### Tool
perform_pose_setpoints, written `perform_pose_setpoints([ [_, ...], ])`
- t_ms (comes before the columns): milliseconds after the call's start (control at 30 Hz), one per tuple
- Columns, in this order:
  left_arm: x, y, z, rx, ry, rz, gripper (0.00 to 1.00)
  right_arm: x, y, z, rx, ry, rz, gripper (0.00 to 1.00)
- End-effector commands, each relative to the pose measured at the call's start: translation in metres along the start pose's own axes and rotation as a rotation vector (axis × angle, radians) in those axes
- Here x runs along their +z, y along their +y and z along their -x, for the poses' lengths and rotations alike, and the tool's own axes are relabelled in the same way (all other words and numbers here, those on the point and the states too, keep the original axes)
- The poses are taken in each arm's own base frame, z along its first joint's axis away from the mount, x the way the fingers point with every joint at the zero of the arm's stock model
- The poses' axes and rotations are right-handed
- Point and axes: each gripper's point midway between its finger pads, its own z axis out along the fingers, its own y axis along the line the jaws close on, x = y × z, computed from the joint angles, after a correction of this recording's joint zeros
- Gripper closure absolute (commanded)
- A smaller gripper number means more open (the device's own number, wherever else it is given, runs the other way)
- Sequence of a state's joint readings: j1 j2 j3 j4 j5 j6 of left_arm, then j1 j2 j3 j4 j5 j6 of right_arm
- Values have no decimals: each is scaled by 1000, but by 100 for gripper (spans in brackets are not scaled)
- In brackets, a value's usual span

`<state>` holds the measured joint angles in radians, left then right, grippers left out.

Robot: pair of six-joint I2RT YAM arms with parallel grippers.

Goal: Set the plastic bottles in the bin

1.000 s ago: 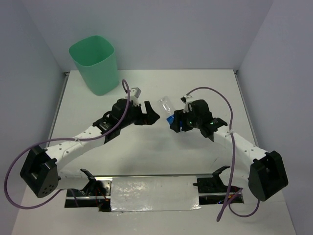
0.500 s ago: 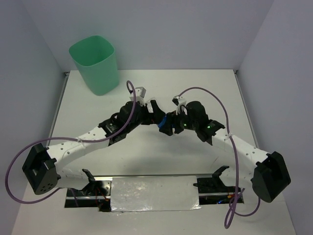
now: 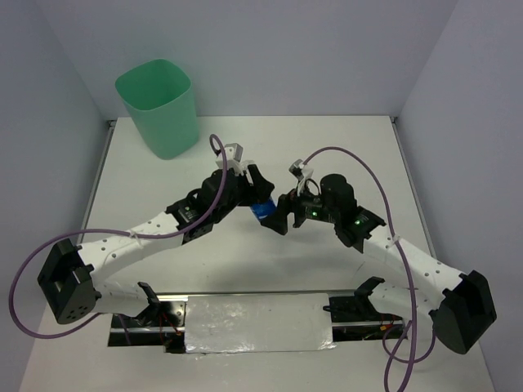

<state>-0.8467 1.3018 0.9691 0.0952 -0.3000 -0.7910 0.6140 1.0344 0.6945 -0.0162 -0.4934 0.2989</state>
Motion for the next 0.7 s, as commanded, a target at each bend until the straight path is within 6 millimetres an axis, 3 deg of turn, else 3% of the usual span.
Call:
perform_pose_setpoints([
  [0,-7,-2,34,16,-105,34,28,-8,14,25,-70,-96,29,1],
  [133,-18,-1,80,53,-201,64,49,-13,1,26,-66,-89,-61,0],
  [267,-31,21,148,82,-355,148,46,-18,-13,31,-66,-103,-142,0],
  [367,-53,63,240,72,-552,291,43,-22,-29,34,-67,-104,-220,0],
  [467,-68,94,296,73,-684,415,38,-28,-45,39,-52,-104,-290,0],
  [500,-74,114,330,65,-744,469,37,-31,-51,38,-49,-103,-317,0],
  [567,-77,136,360,30,-782,507,37,-35,-60,38,-48,-112,-348,0],
  [633,-77,180,410,-91,-879,570,35,-40,-69,39,-38,-126,-374,0],
  [667,-76,189,419,-105,-902,587,35,-43,-71,40,-33,-127,-377,0],
])
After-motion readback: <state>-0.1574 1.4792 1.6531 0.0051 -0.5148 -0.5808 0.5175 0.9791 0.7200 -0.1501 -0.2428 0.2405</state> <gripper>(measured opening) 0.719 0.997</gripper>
